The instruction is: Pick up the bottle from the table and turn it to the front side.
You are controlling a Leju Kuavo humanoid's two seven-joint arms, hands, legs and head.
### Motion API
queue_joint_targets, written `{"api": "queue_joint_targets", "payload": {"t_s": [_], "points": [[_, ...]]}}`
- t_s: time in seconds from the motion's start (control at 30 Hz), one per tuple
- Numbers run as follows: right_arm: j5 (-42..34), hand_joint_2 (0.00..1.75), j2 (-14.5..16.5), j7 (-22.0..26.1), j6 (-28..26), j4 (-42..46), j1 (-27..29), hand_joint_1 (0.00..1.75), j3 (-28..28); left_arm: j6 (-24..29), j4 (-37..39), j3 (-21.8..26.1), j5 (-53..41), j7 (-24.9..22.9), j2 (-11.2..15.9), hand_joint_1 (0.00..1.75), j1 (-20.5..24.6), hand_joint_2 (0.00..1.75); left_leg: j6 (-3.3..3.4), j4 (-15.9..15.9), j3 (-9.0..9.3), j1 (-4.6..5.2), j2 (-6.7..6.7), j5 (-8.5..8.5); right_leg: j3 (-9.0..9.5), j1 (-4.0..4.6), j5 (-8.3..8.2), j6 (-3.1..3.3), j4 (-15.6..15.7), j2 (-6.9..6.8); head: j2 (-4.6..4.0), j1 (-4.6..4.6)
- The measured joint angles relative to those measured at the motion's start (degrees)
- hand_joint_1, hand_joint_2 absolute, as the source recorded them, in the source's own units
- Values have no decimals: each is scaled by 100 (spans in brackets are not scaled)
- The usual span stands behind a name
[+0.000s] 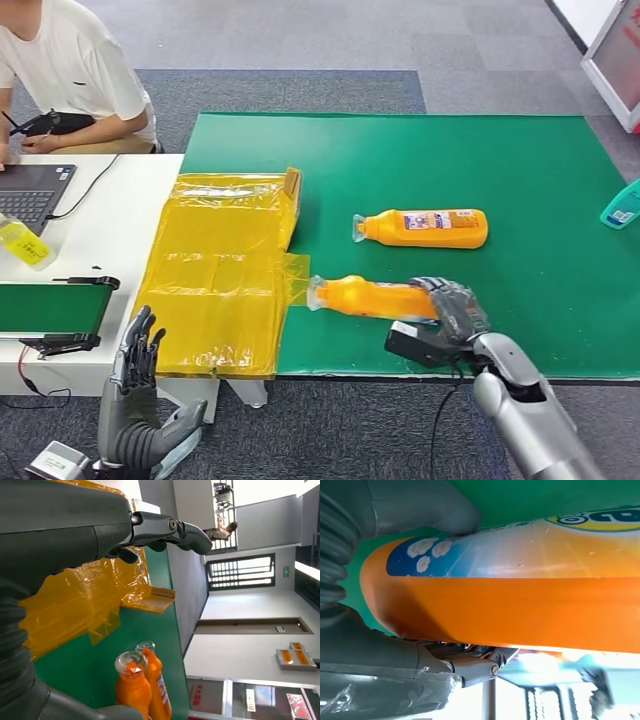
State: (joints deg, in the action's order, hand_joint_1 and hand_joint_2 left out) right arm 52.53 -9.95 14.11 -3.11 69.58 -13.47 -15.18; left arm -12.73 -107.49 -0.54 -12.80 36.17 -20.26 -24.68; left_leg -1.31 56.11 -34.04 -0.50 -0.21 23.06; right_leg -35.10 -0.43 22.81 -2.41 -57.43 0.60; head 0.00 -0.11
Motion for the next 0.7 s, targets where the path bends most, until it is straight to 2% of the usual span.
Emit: {"api": "queue_joint_targets", "payload": {"t_s": [0.13, 0.27, 0.43, 0.57, 0.7], "points": [[-237, 175, 473, 243, -221, 967, 717, 175, 85, 55, -52, -54, -100, -2, 1, 0, 0, 175, -3, -4, -7, -1, 1, 1, -12, 4, 9, 4, -1, -1, 0, -2], [-496, 175, 941, 499, -269, 1543, 1071, 175, 222, 36, -111, -101, -243, 28, 2, 0, 0, 175, -3, -6, -8, -3, 0, 6, -12, 6, 16, 3, -1, -1, 0, 0], [-762, 175, 1419, 694, -233, 1926, 1312, 175, 325, 36, -200, -209, -322, 38, 13, 0, 5, 175, -2, -5, -7, -1, 1, 9, -12, 2, 16, 1, 0, -1, 0, 0], [-1274, 175, 1800, 965, -204, 2060, 1413, 175, 405, 53, -274, -338, -334, -24, 30, 0, 52, 175, -3, -5, -6, -1, 1, 9, -12, 2, 16, 1, 0, 0, 0, -2], [-1613, 175, 2161, 1214, -460, 2044, 1435, 175, 409, 208, -335, -546, -339, -205, 75, 0, 150, 175, -5, -5, -5, -1, 1, 7, -13, 4, 16, 2, -1, 0, 0, -3]]}}
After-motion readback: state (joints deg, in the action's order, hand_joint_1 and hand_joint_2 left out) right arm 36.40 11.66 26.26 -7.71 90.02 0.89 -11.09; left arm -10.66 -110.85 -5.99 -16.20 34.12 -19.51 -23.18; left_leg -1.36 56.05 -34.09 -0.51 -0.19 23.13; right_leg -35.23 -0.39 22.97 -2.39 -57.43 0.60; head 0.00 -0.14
